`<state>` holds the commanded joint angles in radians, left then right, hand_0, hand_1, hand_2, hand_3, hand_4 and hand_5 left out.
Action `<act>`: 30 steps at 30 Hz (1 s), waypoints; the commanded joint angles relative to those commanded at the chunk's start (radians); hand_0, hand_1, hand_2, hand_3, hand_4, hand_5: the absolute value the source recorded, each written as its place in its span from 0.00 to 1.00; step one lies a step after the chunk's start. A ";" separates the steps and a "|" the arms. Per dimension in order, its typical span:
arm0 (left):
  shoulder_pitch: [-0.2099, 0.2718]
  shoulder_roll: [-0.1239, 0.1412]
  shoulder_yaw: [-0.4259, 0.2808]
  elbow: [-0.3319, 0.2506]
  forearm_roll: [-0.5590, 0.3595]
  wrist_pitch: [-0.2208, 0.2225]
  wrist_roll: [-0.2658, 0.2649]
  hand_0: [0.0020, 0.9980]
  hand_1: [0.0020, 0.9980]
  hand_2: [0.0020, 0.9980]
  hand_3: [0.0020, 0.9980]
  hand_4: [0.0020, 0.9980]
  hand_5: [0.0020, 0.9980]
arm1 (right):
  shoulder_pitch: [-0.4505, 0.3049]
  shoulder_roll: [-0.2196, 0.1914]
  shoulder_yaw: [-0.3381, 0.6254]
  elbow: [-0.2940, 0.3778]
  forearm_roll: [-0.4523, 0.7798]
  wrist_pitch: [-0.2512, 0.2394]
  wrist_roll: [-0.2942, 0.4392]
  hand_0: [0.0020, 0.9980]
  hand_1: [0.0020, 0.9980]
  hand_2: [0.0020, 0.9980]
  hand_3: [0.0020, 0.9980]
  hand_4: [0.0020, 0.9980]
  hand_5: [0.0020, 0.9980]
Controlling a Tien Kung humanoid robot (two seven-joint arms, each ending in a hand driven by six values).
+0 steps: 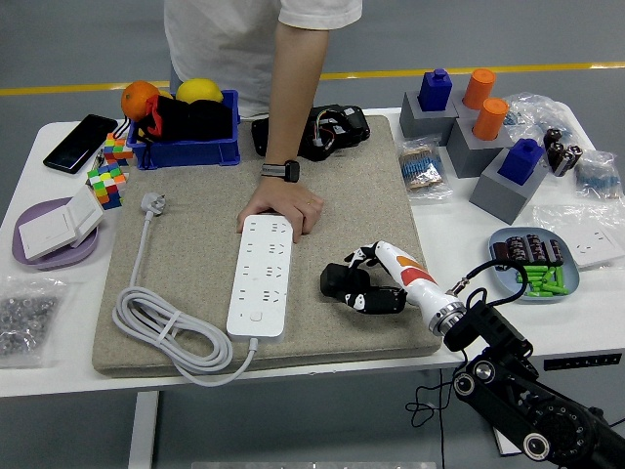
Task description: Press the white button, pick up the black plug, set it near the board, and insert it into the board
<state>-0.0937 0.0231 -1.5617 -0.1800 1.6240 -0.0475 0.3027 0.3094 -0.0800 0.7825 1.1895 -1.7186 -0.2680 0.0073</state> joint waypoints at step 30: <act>-0.007 0.000 0.012 0.000 -0.023 0.002 0.000 0.65 0.64 0.63 0.68 0.51 0.10 | 0.005 0.000 -0.026 -0.001 0.025 0.011 0.029 0.29 0.41 0.40 0.36 0.80 0.00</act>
<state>-0.1007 0.0229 -1.5494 -0.1800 1.6007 -0.0456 0.3024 0.3143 -0.0796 0.7561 1.1880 -1.6936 -0.2575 0.0362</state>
